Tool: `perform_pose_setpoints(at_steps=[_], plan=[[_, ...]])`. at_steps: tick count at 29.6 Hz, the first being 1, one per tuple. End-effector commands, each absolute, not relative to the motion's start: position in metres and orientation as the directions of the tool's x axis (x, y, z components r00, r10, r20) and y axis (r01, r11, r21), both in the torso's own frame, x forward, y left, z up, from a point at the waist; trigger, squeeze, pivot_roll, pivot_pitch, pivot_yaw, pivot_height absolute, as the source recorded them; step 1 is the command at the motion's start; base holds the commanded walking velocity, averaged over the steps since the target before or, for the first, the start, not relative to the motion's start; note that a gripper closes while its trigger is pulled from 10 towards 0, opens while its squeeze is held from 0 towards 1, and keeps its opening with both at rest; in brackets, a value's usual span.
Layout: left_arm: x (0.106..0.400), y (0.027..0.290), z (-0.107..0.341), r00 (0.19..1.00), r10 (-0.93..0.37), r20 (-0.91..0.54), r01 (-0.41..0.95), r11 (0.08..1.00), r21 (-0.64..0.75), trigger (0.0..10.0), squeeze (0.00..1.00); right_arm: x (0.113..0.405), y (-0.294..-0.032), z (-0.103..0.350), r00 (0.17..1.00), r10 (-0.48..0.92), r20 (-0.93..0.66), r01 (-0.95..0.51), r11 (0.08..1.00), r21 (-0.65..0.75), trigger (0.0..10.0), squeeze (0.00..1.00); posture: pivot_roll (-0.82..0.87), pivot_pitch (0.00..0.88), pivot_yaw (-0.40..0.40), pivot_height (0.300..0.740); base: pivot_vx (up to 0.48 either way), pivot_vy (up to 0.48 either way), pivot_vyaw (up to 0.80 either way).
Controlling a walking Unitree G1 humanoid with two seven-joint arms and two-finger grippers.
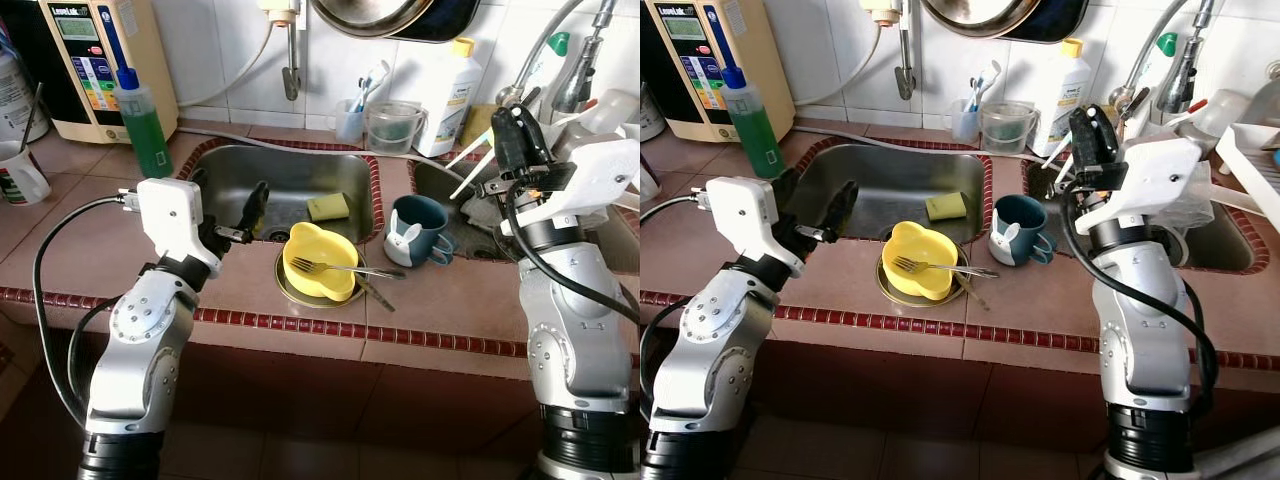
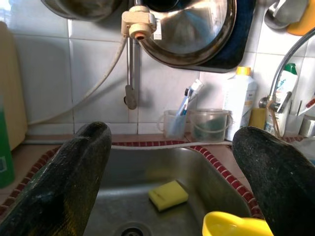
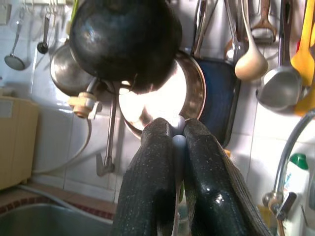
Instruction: Kitchen organization
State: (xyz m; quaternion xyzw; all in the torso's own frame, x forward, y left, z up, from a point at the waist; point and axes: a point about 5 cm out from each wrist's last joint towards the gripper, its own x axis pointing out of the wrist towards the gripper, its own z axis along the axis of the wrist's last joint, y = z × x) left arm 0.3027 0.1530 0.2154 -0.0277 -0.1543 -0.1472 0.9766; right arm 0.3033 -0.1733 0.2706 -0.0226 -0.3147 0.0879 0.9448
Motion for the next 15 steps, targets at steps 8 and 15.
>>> perform_pose_setpoints(at_steps=[8,15], plan=[[0.3061,0.151,0.2206,0.908,-0.28,0.313,0.3,0.954,-0.018,10.0,0.0,0.3012,-0.1648,0.2827,0.747,0.202,0.633,-0.163,0.979,-0.121,10.0,0.0,0.0,0.046,-0.009,0.74,0.0,0.0,0.0],[0.3056,0.1498,0.2199,0.909,-0.287,0.304,0.306,0.952,-0.017,10.0,0.0,0.301,-0.1646,0.2822,0.748,0.201,0.633,-0.158,0.98,-0.124,10.0,0.0,-0.01,0.05,-0.003,0.74,0.0,0.0,0.0]])
